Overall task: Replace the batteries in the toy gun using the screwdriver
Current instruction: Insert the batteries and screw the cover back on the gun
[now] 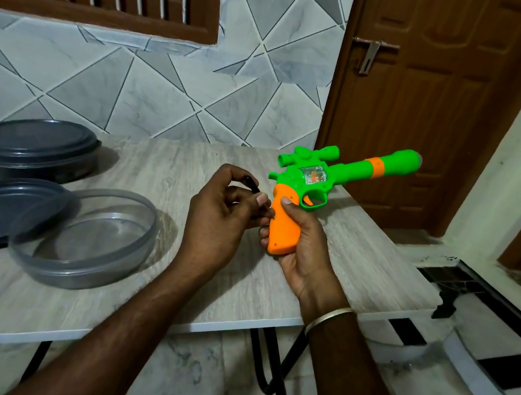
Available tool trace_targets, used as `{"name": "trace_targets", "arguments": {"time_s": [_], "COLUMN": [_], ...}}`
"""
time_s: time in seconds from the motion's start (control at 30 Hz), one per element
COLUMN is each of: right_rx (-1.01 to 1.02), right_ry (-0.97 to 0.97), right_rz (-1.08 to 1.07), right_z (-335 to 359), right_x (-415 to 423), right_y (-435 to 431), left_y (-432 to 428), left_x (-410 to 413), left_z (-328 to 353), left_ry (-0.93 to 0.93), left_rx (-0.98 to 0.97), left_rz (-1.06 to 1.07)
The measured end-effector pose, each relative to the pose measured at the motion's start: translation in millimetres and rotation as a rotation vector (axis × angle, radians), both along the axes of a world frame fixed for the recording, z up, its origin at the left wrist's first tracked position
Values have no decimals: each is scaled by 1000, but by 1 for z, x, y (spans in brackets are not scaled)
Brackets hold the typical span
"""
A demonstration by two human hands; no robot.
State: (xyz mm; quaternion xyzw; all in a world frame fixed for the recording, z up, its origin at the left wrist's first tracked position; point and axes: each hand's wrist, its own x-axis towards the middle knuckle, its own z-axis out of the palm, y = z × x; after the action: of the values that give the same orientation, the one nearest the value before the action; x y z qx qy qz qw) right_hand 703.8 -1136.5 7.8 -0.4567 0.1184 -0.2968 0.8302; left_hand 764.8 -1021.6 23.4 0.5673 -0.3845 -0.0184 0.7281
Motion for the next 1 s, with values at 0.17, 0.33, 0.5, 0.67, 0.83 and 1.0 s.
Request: {"name": "trace_targets", "arguments": {"time_s": [0.17,0.33,0.5,0.67,0.83,1.0], "right_rx": [1,-9,13,-5,8,44], "right_ry": [-18,-23,-34,-32,-32,-26], "right_rz": [8,8,15,-5,-15,27], "right_z": [-1,-3,-3,-3,-3,0], "right_x": [1,1,1,1,1,-2], "right_y": [-1,-1,-1,-1,0,1], "left_y": [-1,0,-1,-1,-1,0], "left_x": [-2,-5,-7,-6,-5,-4], "left_z": [0,0,-2,0,3,-1], "left_ry": [-3,-13,-12,-29,-139,13], "left_rx": [-8,-19,-27,-3,57,2], "left_rz": [9,33,68,77,89,32]}}
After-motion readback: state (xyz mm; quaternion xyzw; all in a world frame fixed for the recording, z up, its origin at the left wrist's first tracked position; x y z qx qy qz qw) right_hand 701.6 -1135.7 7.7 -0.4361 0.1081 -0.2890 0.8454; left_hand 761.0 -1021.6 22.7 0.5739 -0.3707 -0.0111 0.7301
